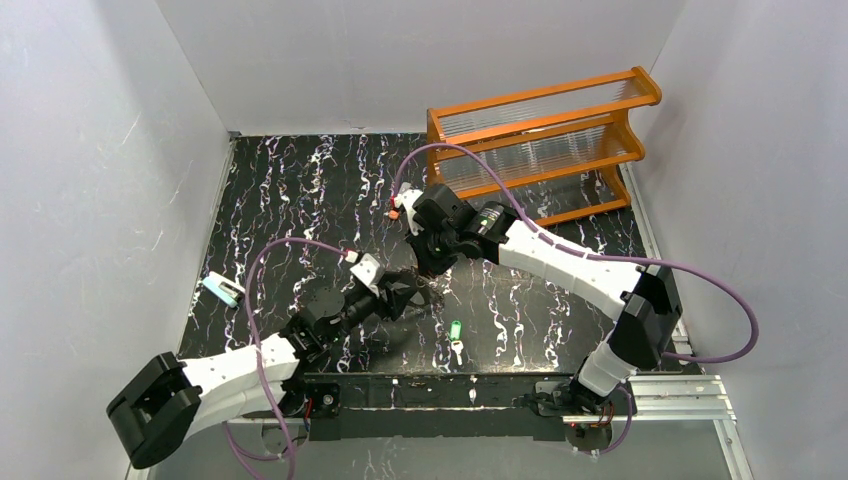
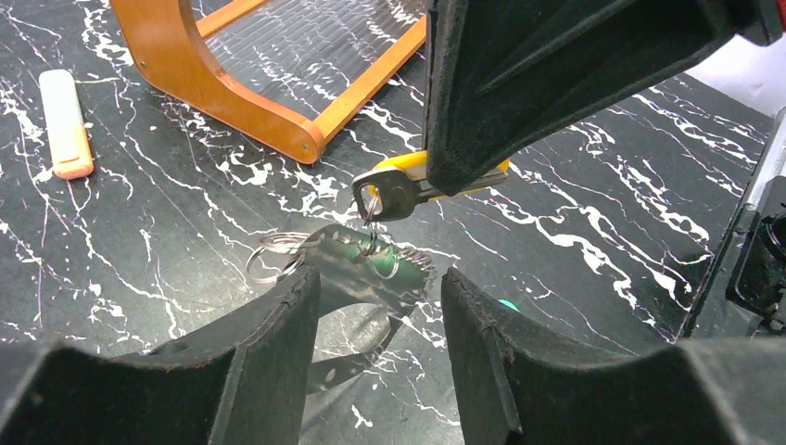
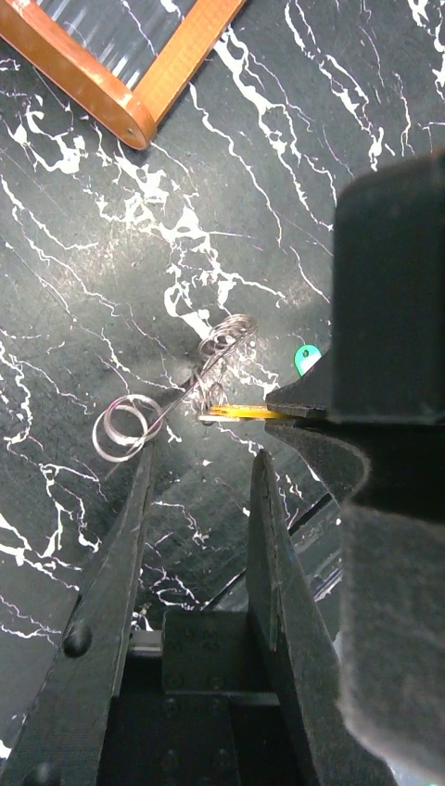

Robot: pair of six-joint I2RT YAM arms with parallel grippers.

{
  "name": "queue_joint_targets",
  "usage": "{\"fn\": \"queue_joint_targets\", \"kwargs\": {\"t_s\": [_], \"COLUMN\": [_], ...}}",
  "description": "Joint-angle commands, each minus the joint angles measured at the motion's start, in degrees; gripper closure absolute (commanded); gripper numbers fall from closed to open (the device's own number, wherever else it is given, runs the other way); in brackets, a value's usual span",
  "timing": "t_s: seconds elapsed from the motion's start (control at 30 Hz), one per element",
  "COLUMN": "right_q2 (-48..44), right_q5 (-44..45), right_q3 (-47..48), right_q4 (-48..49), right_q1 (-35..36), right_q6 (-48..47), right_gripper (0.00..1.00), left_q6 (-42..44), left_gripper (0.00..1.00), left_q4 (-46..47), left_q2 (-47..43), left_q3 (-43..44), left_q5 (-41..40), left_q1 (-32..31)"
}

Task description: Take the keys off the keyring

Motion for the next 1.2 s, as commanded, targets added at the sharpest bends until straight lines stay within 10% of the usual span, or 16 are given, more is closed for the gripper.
{"fn": "queue_joint_targets", "kwargs": {"t_s": [0.0, 0.43, 0.67, 1.17], "right_q2": [-2.8, -3.5, -5.3, -11.6], "right_q5": [-1.2, -4.4, -2.9, -14.1], "right_q3": [2.4, 2.0, -0.5, -15.1], "right_q4": [1.1, 1.0, 0.8, 7.9], "right_q1": [0.0, 0.0, -1.6, -11.5], "right_q6": [1.6, 2.5, 2.4, -1.1], "right_gripper": [0.99, 0.99, 0.99, 0.99], "left_q6": [3.1, 8.7, 11.1, 7.1], "left_gripper": [0.53, 0.62, 1.00, 1.00], "left_q4": [7.0, 14.4, 17.6, 17.9], "left_q2": [1.9, 11.0, 12.4, 4.8], "left_q3": [0.2, 1.9, 1.5, -3.2], "left_q5": [-1.3, -2.8, 2.7, 4.1], "left_q1": [-0.7, -1.7, -1.8, -2.4]}}
